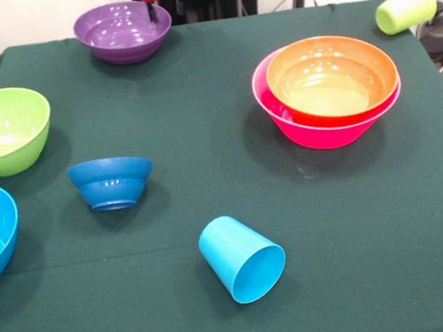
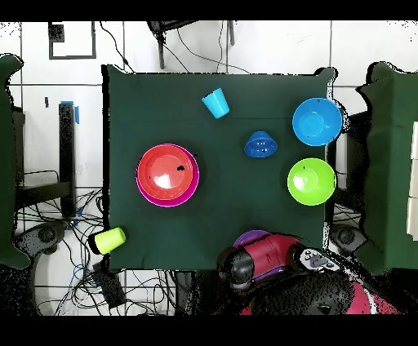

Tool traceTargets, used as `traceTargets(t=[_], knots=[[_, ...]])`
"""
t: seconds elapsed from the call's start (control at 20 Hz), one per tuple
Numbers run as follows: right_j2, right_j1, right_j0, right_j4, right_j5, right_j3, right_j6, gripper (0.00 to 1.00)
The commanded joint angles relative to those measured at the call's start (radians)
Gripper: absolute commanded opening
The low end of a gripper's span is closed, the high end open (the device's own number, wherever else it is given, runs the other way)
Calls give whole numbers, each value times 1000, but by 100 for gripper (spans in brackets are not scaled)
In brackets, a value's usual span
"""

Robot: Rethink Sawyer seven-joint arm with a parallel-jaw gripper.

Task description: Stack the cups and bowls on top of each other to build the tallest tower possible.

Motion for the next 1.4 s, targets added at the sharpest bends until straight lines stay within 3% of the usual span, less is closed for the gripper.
traceTargets(t=[0.05,1.15,1.2,1.35,1.4], knots=[[29,36,2,-78,-99,-103,-1,100],[37,17,4,-61,-98,-103,-21,100],[46,20,-10,-59,-111,-97,-25,0],[57,24,-27,-46,-95,-95,-41,0],[42,11,-3,-47,-74,-102,-32,0]])
